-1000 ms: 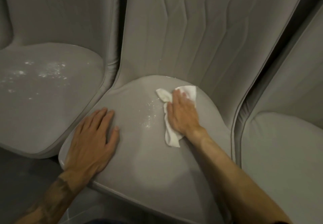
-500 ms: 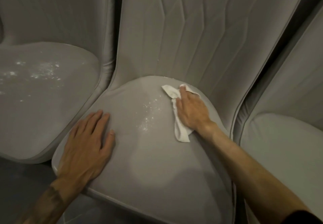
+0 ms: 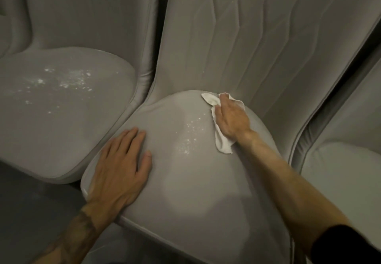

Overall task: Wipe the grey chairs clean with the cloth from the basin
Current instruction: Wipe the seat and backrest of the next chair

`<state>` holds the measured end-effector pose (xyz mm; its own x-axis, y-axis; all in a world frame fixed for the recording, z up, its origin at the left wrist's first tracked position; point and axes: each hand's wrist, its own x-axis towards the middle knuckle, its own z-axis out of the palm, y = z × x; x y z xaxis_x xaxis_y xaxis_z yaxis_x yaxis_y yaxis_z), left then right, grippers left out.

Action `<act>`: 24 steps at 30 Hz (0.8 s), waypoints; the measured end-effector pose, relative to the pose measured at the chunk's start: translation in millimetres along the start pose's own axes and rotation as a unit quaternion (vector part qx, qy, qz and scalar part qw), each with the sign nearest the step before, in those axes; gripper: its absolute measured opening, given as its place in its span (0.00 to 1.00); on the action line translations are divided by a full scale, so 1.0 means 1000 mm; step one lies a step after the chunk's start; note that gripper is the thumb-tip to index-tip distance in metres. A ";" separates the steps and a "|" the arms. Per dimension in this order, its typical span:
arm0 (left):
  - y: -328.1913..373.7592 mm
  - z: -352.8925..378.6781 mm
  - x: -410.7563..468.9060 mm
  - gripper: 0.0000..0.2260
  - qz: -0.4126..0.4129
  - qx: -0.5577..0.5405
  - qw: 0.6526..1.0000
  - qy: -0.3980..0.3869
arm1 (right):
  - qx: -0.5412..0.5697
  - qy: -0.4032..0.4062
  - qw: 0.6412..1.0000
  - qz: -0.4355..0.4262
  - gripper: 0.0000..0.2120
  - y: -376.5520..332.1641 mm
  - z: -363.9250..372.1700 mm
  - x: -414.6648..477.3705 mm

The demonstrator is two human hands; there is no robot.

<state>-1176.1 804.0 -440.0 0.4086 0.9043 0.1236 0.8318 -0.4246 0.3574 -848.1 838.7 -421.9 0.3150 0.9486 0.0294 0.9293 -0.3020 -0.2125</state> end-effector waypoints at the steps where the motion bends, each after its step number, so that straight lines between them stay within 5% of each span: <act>1: 0.000 0.000 0.000 0.32 0.001 -0.001 1.000 0.000 | -0.010 0.004 1.000 0.006 0.20 -0.019 0.006 -0.005; 4: -0.002 0.001 0.000 0.32 0.003 -0.009 1.000 -0.001 | 0.005 -0.004 0.994 -0.108 0.24 -0.071 0.034 -0.038; 7: -0.004 0.002 -0.002 0.32 0.003 -0.012 1.000 -0.005 | -0.002 -0.033 0.980 -0.195 0.28 -0.050 0.022 -0.045; 13: -0.002 0.001 -0.001 0.31 -0.001 -0.005 1.000 0.007 | -0.026 -0.006 1.000 0.009 0.25 -0.020 0.004 -0.013; 19: -0.005 0.003 -0.002 0.32 0.002 -0.022 1.000 0.002 | 0.021 -0.038 0.977 -0.210 0.30 -0.084 0.033 -0.071; 24: -0.005 0.004 -0.002 0.31 -0.005 -0.020 1.000 0.020 | -0.014 -0.021 1.000 -0.009 0.26 -0.029 0.004 -0.025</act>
<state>-1179.4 804.0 -446.0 0.3853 0.9095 0.1563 0.8191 -0.4150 0.3961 -883.6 824.2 -420.6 0.2914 0.9566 -0.0076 0.9399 -0.2877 -0.1840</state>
